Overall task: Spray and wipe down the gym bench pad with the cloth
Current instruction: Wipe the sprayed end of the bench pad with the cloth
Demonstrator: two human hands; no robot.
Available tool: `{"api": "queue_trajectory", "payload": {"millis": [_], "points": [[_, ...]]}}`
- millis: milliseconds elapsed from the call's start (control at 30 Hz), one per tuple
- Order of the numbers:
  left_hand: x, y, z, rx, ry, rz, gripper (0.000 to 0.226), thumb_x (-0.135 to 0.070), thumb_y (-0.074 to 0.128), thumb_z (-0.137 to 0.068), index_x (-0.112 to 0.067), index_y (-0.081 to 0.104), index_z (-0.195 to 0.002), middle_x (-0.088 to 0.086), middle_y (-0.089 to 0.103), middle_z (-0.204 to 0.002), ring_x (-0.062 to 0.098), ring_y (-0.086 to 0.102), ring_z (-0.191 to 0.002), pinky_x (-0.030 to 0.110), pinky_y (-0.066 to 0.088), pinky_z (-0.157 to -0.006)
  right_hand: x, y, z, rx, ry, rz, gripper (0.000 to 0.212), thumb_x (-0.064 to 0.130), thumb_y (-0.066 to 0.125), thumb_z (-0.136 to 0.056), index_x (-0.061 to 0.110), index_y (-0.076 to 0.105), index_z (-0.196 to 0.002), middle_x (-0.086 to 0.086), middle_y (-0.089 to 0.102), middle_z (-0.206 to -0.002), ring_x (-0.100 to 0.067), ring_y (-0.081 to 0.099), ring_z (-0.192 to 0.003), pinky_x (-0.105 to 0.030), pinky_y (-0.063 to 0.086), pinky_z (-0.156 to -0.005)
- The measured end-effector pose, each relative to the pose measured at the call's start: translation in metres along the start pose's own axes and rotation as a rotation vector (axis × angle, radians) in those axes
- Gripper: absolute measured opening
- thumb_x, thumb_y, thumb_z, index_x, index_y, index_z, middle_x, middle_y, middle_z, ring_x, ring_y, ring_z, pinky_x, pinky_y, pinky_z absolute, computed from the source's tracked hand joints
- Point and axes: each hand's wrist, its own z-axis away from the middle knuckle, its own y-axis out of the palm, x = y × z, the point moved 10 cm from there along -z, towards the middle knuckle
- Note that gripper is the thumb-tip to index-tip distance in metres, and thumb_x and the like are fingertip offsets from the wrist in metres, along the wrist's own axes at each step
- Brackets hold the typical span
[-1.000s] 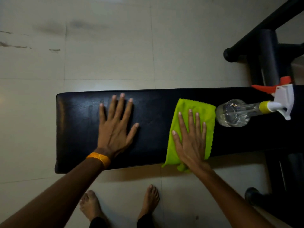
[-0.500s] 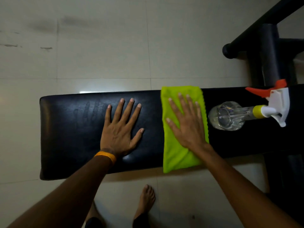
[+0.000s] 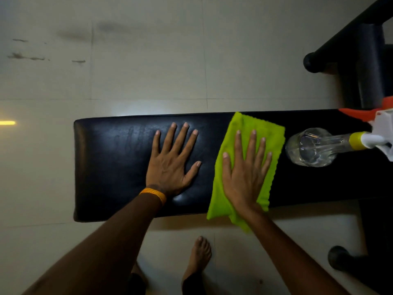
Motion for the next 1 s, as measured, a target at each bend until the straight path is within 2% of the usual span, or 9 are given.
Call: {"api": "queue_trajectory", "payload": {"millis": [167, 367, 433, 533, 633, 733, 800, 833, 1000], "points": [[0.001, -0.002, 0.001, 0.006, -0.012, 0.033, 0.075, -0.062, 0.029, -0.104, -0.023, 0.014, -0.167, 0.005, 0.009, -0.175, 0.03, 0.002, -0.162, 0.061, 0.007, -0.128, 0.02, 0.009, 0.011, 0.078, -0.406, 0.066, 0.066, 0.06, 0.031, -0.1, 0.036, 0.02, -0.161, -0.003, 0.012, -0.171, -0.03, 0.008, -0.158, -0.058, 0.013, -0.124], [0.025, -0.017, 0.014, -0.041, -0.063, 0.161, 0.07, -0.053, 0.037, -0.103, -0.02, 0.029, -0.164, 0.008, 0.022, -0.173, 0.031, 0.015, -0.161, 0.061, 0.012, -0.127, 0.013, 0.006, -0.004, -0.049, 0.124, -0.061, 0.064, 0.057, 0.03, -0.1, 0.038, 0.023, -0.16, -0.006, 0.015, -0.17, -0.032, 0.01, -0.157, -0.06, 0.013, -0.124], [0.068, -0.025, 0.039, -0.07, -0.184, 0.153, 0.071, -0.052, 0.035, -0.103, -0.017, 0.029, -0.164, 0.01, 0.02, -0.173, 0.032, 0.013, -0.161, 0.061, 0.01, -0.128, 0.057, 0.012, 0.038, -0.023, 0.011, -0.055, 0.064, 0.056, 0.033, -0.099, 0.037, 0.024, -0.159, -0.008, 0.016, -0.17, -0.033, 0.011, -0.157, -0.06, 0.012, -0.124], [0.134, -0.028, 0.086, -0.087, -0.352, 0.144, 0.073, -0.052, 0.032, -0.103, -0.012, 0.027, -0.164, 0.013, 0.018, -0.173, 0.035, 0.012, -0.161, 0.063, 0.011, -0.127, 0.117, 0.026, 0.097, 0.087, -0.348, 0.035, 0.064, 0.055, 0.034, -0.1, 0.039, 0.021, -0.16, -0.006, 0.012, -0.171, -0.033, 0.008, -0.158, -0.06, 0.009, -0.124], [0.163, -0.025, 0.112, -0.083, -0.379, 0.197, 0.074, -0.053, 0.032, -0.103, -0.013, 0.023, -0.165, 0.01, 0.015, -0.174, 0.033, 0.01, -0.161, 0.063, 0.015, -0.126, 0.13, 0.028, 0.069, 0.112, -0.522, 0.047, 0.064, 0.059, 0.033, -0.1, 0.042, 0.018, -0.16, -0.002, 0.009, -0.171, -0.029, 0.005, -0.158, -0.06, 0.013, -0.123], [0.164, -0.024, 0.113, -0.1, -0.351, 0.217, 0.071, -0.049, 0.032, -0.104, -0.014, 0.022, -0.165, 0.01, 0.015, -0.174, 0.031, 0.009, -0.162, 0.06, 0.015, -0.127, 0.121, 0.019, 0.013, 0.011, -0.254, -0.004, 0.063, 0.058, 0.031, -0.1, 0.039, 0.022, -0.159, -0.002, 0.016, -0.17, -0.03, 0.011, -0.158, -0.059, 0.011, -0.124], [0.162, -0.025, 0.113, -0.106, -0.348, 0.231, 0.067, -0.043, 0.029, -0.105, -0.014, 0.022, -0.165, 0.01, 0.015, -0.174, 0.03, 0.008, -0.162, 0.058, 0.015, -0.128, 0.134, 0.016, 0.017, -0.052, 0.012, -0.081, 0.063, 0.056, 0.032, -0.1, 0.037, 0.024, -0.159, -0.004, 0.018, -0.17, -0.032, 0.011, -0.157, -0.061, 0.01, -0.124], [0.162, -0.025, 0.113, -0.109, -0.343, 0.241, 0.065, -0.04, 0.028, -0.106, -0.014, 0.022, -0.165, 0.009, 0.015, -0.174, 0.03, 0.008, -0.162, 0.058, 0.015, -0.128, 0.155, 0.02, 0.032, -0.046, 0.038, -0.105, 0.062, 0.055, 0.032, -0.101, 0.037, 0.023, -0.16, -0.005, 0.017, -0.17, -0.032, 0.01, -0.157, -0.061, 0.01, -0.124], [0.166, -0.023, 0.115, -0.124, -0.326, 0.31, 0.062, -0.034, 0.023, -0.107, -0.014, 0.022, -0.165, 0.007, 0.015, -0.174, 0.028, 0.008, -0.162, 0.059, 0.015, -0.128, 0.253, 0.034, 0.082, 0.132, -0.574, -0.016, 0.057, 0.053, 0.026, -0.105, 0.043, 0.012, -0.16, 0.0, 0.004, -0.172, -0.028, -0.002, -0.159, -0.057, 0.004, -0.125]]}}
